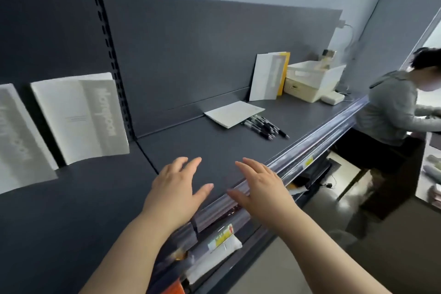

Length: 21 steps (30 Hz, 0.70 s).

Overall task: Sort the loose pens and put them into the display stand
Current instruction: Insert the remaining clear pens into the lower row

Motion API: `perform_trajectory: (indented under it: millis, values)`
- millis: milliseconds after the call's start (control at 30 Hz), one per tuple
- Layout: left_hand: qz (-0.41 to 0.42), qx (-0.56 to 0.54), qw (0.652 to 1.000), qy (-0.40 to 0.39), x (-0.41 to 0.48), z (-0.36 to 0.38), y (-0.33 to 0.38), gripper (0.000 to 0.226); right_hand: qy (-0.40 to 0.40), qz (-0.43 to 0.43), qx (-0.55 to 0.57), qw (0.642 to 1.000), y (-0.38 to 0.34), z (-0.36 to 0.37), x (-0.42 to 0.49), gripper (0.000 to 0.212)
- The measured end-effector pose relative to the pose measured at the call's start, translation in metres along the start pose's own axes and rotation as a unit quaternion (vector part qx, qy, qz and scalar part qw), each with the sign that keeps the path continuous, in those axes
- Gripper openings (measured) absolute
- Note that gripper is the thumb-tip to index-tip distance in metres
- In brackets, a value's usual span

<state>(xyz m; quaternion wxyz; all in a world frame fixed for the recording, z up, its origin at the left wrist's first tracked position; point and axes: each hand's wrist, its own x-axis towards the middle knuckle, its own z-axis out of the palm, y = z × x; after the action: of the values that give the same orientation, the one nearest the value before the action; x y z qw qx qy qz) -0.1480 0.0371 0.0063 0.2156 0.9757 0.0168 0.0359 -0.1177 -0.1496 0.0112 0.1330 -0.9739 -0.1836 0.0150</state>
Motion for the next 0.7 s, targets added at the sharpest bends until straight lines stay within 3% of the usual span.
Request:
perform_trajectory:
  millis: [267,467,567,700]
  values:
    - [-0.035,-0.017,0.998,-0.052,0.092,0.037,0.054,0.065,-0.022,0.003,0.034,0.999,0.097,-0.01,0.09,0.067]
    - [-0.114,-0.139,0.98,-0.084,0.164,0.087,0.099,0.061,-0.021,0.023,0.069,0.997,0.181,-0.017,0.173,0.049]
    - [-0.191,-0.233,0.951,-0.07,0.205,0.108,0.128,0.061,-0.044,0.04,0.086,0.994,0.227,-0.018,0.217,0.03]
    - [-0.298,-0.341,0.891,-0.031,0.261,0.125,0.159,0.05,-0.1,0.023,0.082,0.991,0.26,-0.019,0.263,0.039]
